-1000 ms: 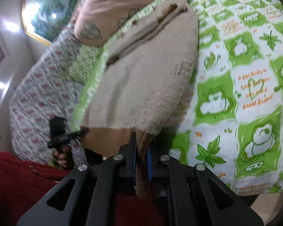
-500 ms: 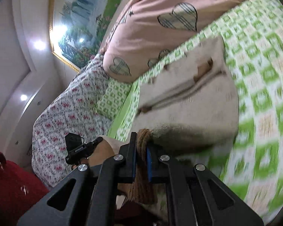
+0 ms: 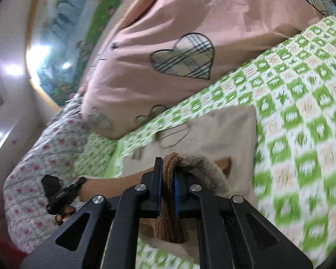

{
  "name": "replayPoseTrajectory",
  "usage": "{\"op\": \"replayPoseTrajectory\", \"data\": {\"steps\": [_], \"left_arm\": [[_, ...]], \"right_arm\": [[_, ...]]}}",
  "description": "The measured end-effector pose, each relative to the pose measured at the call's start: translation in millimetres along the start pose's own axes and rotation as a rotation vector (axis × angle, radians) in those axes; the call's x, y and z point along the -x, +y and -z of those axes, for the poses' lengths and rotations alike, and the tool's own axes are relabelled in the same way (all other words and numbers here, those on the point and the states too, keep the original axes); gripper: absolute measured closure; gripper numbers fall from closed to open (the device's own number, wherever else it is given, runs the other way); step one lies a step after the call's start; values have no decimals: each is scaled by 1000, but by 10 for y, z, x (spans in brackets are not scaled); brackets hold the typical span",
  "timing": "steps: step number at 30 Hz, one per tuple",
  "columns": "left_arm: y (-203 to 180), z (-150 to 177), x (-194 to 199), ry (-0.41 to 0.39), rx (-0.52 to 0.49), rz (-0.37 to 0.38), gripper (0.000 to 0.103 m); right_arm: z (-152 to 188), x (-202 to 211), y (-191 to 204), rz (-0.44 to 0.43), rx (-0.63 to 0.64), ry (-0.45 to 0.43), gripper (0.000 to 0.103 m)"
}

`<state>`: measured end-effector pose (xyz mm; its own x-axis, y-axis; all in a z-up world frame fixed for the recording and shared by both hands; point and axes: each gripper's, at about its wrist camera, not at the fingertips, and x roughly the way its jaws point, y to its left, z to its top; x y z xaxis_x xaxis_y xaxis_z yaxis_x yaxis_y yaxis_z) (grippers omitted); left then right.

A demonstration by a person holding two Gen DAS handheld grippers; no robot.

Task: Fold small clothes
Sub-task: 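Lift the hem with both grippers and fold it toward the collar, release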

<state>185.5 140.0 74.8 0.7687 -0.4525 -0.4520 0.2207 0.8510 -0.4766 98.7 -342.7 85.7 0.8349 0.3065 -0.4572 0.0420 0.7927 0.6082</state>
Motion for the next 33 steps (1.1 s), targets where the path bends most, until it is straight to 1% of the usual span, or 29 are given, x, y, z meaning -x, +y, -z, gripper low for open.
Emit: {"op": "replayPoseTrajectory", "data": {"steps": [3, 7, 10, 12, 13, 15, 17, 19, 20, 21, 22, 23, 24, 25, 26, 27, 28, 31, 33], "left_arm": [[167, -125, -449, 44, 10, -40, 97], [403, -170, -889, 88, 42, -91, 97], [609, -154, -1140, 124, 83, -121, 97], [704, -114, -1261, 157, 95, -144, 96], [731, -88, -1299, 172, 97, -151, 95], [728, -32, -1280, 193, 95, -151, 93], [664, 23, -1154, 188, 88, -143, 90], [563, 110, -981, 178, 72, -118, 86], [486, 173, -899, 180, 63, -110, 83], [408, 242, -842, 185, 57, -97, 82], [311, 332, -797, 192, 49, -76, 78], [212, 430, -772, 203, 41, -52, 74], [116, 524, -787, 221, 31, -29, 73], [10, 627, -845, 252, 14, -11, 73], [-86, 715, -929, 287, -5, 4, 73], [-184, 795, -1050, 328, -25, 7, 73], [-236, 839, -1127, 351, -41, 2, 73], [-381, 884, -1372, 413, -107, -38, 73], [-383, 791, -1451, 420, -134, -56, 74]], "right_arm": [[-183, -246, -129, 50, -4, 12, 93], [-328, -609, -251, 131, 25, 49, 93], [-356, -803, -381, 178, 18, 77, 92], [-341, -922, -480, 199, 3, 102, 90], [-326, -968, -546, 214, -12, 116, 87], [-296, -964, -639, 230, -43, 126, 81], [-264, -851, -687, 227, -73, 105, 76], [-222, -635, -645, 245, -66, 56, 61], [-197, -549, -597, 248, -53, 39, 59], [-163, -465, -533, 244, -32, 25, 59], [-85, -376, -405, 223, 10, 15, 59], [-3, -356, -301, 196, 47, 26, 59], [99, -382, -199, 162, 91, 57, 59], [267, -506, -64, 126, 152, 142, 59], [397, -631, 18, 119, 195, 215, 59], [505, -741, 78, 119, 233, 272, 59], [629, -896, 156, 118, 290, 340, 59], [712, -1173, 240, 151, 379, 425, 59], [622, -1274, 255, 176, 423, 433, 59]]}}
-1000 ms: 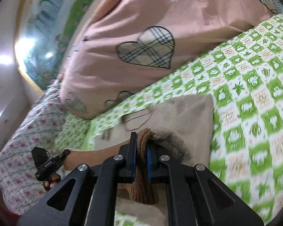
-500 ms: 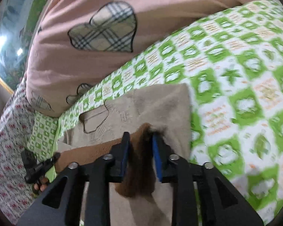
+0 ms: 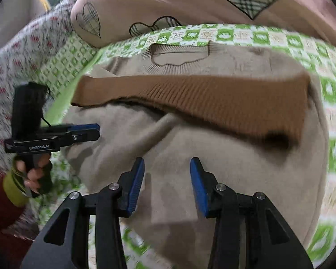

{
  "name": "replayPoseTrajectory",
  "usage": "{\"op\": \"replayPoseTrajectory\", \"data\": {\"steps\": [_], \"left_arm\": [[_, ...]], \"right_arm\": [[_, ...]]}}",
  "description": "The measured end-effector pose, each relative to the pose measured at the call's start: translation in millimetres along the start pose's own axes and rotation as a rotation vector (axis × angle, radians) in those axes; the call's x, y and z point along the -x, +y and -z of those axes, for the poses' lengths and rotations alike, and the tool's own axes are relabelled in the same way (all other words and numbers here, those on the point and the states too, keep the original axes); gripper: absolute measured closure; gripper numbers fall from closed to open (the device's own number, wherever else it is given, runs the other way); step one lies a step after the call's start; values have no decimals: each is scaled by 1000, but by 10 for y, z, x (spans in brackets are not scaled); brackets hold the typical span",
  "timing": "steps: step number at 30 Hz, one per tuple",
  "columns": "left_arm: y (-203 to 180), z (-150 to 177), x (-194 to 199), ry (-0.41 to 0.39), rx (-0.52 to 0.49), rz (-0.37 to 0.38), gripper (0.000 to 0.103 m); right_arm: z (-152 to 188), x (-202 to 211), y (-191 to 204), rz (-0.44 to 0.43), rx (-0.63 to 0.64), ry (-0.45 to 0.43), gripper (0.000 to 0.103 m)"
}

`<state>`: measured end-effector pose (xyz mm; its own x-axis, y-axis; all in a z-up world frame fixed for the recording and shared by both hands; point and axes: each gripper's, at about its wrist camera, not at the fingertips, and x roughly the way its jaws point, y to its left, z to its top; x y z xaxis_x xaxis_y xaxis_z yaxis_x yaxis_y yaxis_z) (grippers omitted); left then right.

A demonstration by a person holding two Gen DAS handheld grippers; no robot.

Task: Fold small clothes
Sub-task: 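Lift the hem with both grippers and fold it toward the collar, release, then withdraw both grippers from the folded sweater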

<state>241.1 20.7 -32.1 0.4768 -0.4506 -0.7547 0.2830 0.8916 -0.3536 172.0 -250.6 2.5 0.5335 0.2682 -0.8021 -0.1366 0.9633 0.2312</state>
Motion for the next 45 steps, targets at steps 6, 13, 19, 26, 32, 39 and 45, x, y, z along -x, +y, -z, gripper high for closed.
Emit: {"op": "replayPoseTrajectory", "data": {"steps": [6, 13, 19, 26, 32, 39, 45], "left_arm": [[501, -521, 121, -84, 76, -137, 73], [1083, -757, 478, -219, 258, -160, 73], [1129, -500, 836, -318, 349, -188, 57], [843, -234, 1055, -306, 332, -136, 56], [499, 344, 1041, -258, 355, -72, 52], [309, 1037, 921, -173, 430, -10, 48], [361, 1342, 846, -157, 506, -11, 43]], "right_arm": [[-410, 57, -477, 185, -100, -69, 59], [-408, 480, -980, 231, -378, -275, 58], [-193, 573, -728, 195, -351, -268, 57], [-361, 707, -609, 204, -340, -297, 55], [-139, 826, -389, 129, -363, -315, 50], [529, 783, -130, 59, -443, -279, 48], [874, 779, 65, 30, -468, -245, 48]]}}
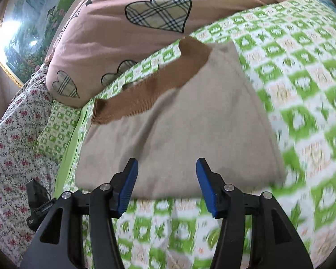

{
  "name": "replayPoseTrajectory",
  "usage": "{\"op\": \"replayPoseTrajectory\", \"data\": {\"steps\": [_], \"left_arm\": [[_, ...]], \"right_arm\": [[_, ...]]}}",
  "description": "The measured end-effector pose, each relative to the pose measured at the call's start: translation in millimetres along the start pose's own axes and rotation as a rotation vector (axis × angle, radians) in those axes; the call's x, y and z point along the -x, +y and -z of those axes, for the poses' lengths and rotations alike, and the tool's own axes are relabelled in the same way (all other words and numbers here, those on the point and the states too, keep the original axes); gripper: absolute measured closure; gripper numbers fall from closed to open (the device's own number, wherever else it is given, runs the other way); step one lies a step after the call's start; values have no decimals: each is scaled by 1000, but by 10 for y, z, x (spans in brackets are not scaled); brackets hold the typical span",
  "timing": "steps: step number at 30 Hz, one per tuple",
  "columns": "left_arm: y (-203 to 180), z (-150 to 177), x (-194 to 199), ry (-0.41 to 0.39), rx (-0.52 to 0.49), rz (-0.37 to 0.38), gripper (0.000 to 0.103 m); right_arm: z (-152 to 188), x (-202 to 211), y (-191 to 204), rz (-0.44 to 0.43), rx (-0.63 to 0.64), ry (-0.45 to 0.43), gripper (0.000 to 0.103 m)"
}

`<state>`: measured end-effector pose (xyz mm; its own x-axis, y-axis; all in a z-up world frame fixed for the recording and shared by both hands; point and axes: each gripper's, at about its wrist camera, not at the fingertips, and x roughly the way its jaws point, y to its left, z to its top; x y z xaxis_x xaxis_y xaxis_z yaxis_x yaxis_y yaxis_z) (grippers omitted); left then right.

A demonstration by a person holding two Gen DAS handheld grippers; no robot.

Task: Fold small clothes
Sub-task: 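Withdraw both grippers from the folded sweater, then grasp the folded sweater edge with the left gripper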

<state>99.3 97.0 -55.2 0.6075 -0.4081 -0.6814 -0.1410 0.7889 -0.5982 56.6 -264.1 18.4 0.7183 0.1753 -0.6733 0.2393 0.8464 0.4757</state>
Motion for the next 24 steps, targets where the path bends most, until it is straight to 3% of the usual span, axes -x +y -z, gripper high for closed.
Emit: {"op": "replayPoseTrajectory", "data": {"steps": [6, 12, 16, 18, 20, 24], "left_arm": [[127, -83, -86, -50, 73, 13, 37], [345, -432, -190, -146, 190, 47, 36], [370, -645, -263, -182, 202, 17, 39], [361, -713, -290, -192, 181, -5, 49], [311, -788, -344, -170, 146, -6, 83], [-6, -846, -231, -197, 23, -8, 93]], "right_arm": [[188, 44, 71, -19, -8, 27, 47], [242, 14, 149, -41, 1, 52, 47], [221, 2, 149, -49, -6, 54, 46], [215, -14, 131, -47, -10, 55, 46], [216, -21, 90, -44, -19, 54, 46], [170, 11, 3, -32, -25, 39, 46]]}}
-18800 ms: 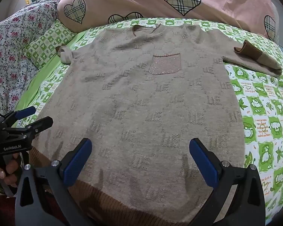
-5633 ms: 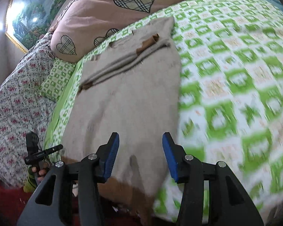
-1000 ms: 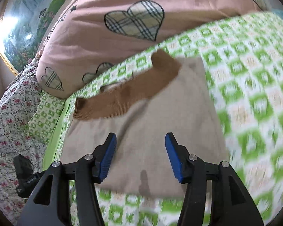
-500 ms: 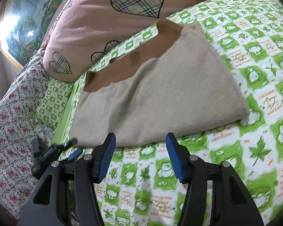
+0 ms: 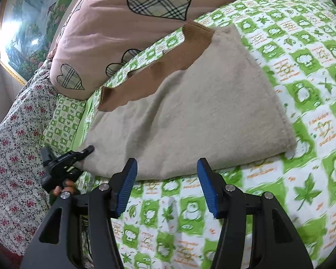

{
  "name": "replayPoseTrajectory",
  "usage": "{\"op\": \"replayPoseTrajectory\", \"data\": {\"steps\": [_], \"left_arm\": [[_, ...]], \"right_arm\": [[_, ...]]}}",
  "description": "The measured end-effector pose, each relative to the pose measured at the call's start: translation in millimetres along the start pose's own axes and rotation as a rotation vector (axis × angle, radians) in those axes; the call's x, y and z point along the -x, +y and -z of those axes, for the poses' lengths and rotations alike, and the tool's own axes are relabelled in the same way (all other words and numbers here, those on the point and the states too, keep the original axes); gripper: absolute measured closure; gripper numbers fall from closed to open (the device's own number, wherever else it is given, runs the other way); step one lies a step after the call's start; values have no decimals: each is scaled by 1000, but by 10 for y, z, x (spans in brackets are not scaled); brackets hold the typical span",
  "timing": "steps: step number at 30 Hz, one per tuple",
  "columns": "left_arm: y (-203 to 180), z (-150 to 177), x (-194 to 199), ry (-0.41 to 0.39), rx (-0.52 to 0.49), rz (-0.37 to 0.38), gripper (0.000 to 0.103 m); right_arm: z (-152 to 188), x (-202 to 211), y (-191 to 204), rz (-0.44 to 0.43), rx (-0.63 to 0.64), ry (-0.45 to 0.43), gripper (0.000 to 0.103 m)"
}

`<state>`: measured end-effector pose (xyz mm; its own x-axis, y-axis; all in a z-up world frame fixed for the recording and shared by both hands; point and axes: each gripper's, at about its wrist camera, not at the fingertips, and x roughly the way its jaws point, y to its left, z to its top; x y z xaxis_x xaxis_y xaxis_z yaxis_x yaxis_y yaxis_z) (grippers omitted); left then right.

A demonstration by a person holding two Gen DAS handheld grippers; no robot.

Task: Fold small clothes
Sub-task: 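Grasp the folded sweater edge with the left gripper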

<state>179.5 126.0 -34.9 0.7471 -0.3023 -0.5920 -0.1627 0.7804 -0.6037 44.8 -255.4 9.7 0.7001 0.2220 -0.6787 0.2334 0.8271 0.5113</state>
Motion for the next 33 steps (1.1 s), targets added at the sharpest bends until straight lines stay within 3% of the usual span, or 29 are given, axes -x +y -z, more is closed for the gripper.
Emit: {"op": "replayPoseTrajectory", "data": {"steps": [6, 11, 12, 15, 19, 26, 27, 28, 29, 33], "left_arm": [[-891, 114, 163, -16, -213, 106, 95], [-1546, 439, -83, 43, -366, 160, 95], [-1608, 502, -159, 60, -382, 160, 95], [-1702, 691, -408, 122, -406, 159, 95], [-1699, 834, -550, 162, -418, 151, 95], [-1650, 885, -462, 168, -450, 147, 95], [-1661, 889, -458, 169, -458, 142, 95], [-1671, 894, -441, 167, -463, 139, 95], [-1692, 885, -423, 166, -467, 141, 95], [-1893, 819, -345, 147, -489, 181, 95]], "right_arm": [[-183, 88, -163, -15, -20, -26, 46], [-501, 63, -219, -84, -50, -10, 46], [-562, 35, -197, -104, -48, -1, 44], [-759, -141, -147, -194, -59, 30, 25], [-1024, -593, -45, -248, -72, 131, 25], [-1374, -1448, 371, -292, -18, 243, 26], [-1386, -1541, 413, -271, -6, 258, 43], [-1403, -1657, 470, -221, 10, 272, 77], [-1431, -1690, 483, -202, 14, 271, 83], [-1543, -1362, 599, -235, 67, 162, 86]]}}
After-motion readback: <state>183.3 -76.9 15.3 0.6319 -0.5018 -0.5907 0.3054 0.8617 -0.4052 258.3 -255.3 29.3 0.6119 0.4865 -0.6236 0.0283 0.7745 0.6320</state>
